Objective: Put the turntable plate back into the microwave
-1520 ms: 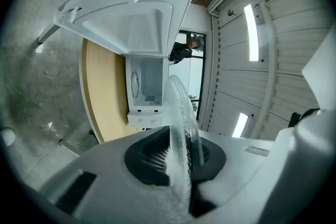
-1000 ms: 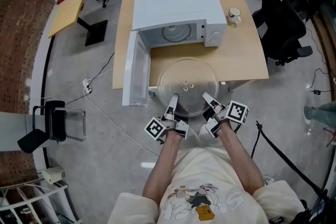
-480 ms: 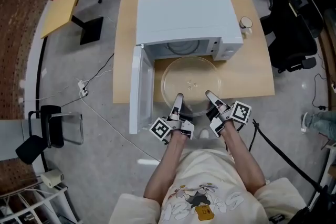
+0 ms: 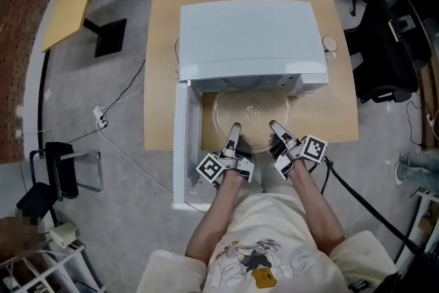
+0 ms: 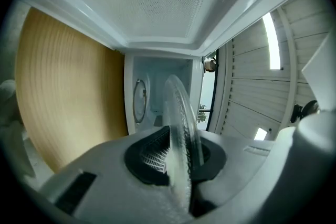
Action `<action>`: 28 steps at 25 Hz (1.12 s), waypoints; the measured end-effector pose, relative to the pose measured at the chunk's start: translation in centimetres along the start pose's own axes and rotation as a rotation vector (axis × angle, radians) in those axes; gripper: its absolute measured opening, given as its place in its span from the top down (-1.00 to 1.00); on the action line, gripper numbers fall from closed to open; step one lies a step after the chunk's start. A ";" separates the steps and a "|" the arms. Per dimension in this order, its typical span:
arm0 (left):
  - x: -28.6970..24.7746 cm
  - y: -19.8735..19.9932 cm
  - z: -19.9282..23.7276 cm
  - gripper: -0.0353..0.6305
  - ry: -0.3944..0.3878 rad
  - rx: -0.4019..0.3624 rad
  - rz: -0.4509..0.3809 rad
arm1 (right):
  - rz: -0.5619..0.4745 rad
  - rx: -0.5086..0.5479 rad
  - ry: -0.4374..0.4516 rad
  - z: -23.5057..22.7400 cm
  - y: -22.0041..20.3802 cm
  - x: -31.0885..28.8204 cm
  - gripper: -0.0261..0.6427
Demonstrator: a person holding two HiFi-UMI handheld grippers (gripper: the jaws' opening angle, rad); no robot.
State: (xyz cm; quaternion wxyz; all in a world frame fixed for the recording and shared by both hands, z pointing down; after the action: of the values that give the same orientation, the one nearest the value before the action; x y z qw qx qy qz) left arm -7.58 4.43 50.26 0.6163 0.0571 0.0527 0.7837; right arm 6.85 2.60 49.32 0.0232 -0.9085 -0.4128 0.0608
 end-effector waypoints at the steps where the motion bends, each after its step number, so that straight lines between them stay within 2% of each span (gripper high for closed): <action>1: -0.4 0.1 0.1 0.80 0.005 -0.007 0.000 | 0.004 -0.007 -0.005 -0.2 0.2 -0.3 0.77; 9: -2.8 1.3 1.8 0.80 0.037 -0.005 -0.055 | 0.037 0.001 -0.009 -1.8 2.0 -3.0 0.77; 18: -5.0 3.9 3.1 0.80 0.029 -0.023 -0.089 | 0.047 -0.001 -0.014 -3.4 2.8 -6.5 0.78; 21: -5.7 4.6 3.6 0.80 0.028 -0.018 -0.109 | 0.052 -0.007 0.012 -3.7 3.0 -7.9 0.77; 28: -8.5 6.3 4.9 0.80 0.028 -0.047 -0.106 | 0.049 -0.009 0.008 -5.6 4.1 -10.6 0.76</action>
State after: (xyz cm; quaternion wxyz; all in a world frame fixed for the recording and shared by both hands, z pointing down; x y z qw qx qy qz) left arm -10.86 -5.21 55.85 0.6572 0.0288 0.0459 0.7518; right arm 3.76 -8.00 55.45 0.0192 -0.9186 -0.3907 0.0561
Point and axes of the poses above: the fingertips, and each gripper's own axes: x backward along the fingers, z to its left, y out of its top, the point moved 3 cm from there along x, backward along the fingers, and after that the axes turned 6 degrees about -z, right-handed, at the moved point
